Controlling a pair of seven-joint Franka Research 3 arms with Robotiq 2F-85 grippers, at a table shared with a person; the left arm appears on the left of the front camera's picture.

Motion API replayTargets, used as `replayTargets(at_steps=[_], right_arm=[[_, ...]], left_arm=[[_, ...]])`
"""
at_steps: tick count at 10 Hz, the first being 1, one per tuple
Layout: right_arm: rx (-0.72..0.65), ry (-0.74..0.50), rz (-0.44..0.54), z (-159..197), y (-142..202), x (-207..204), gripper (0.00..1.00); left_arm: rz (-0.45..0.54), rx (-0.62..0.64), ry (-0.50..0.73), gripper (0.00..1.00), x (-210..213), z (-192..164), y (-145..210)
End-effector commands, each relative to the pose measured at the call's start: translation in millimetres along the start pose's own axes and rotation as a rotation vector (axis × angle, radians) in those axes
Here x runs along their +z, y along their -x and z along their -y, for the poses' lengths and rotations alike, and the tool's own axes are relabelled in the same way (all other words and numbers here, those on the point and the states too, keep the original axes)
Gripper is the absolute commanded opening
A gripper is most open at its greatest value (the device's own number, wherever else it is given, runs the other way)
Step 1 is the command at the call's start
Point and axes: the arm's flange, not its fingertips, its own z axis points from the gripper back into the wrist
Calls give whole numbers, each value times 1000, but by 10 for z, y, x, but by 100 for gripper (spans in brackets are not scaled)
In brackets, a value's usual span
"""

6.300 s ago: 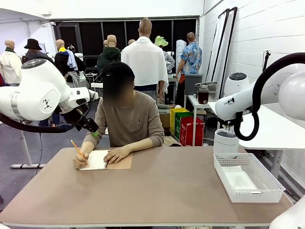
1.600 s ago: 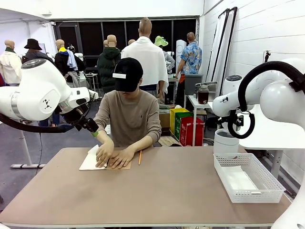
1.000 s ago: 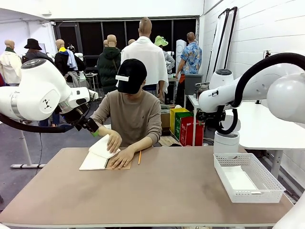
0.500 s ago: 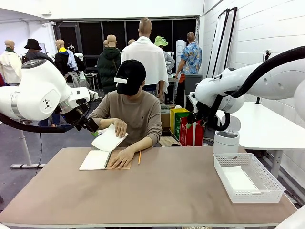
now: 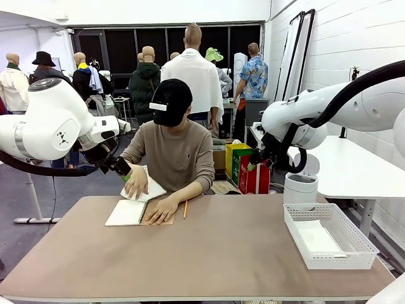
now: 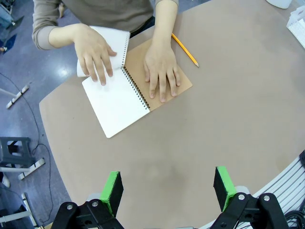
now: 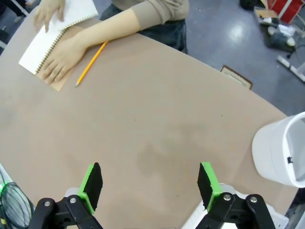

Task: Sort the paper based on its condition.
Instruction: If a person hands you a paper, place it in the Organizing basket , and if it's crumpled, put it in the Trash can.

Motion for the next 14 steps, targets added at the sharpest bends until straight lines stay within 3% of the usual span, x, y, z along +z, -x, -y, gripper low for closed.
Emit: replayTargets(at_steps=[1, 5, 7, 14], right_arm=[[0, 1, 0, 23, 6, 6, 100], [182, -167, 42, -563, 297, 145, 100], [247, -182, 68, -739, 479, 268, 100], [287, -184, 168, -811, 763, 694, 100]], left_arm=[[0, -3, -1, 100, 1, -14, 11], [0, -3, -1, 100, 1, -14, 11], [0, -3, -1, 100, 1, -14, 11], [0, -3, -1, 100, 1, -14, 11]])
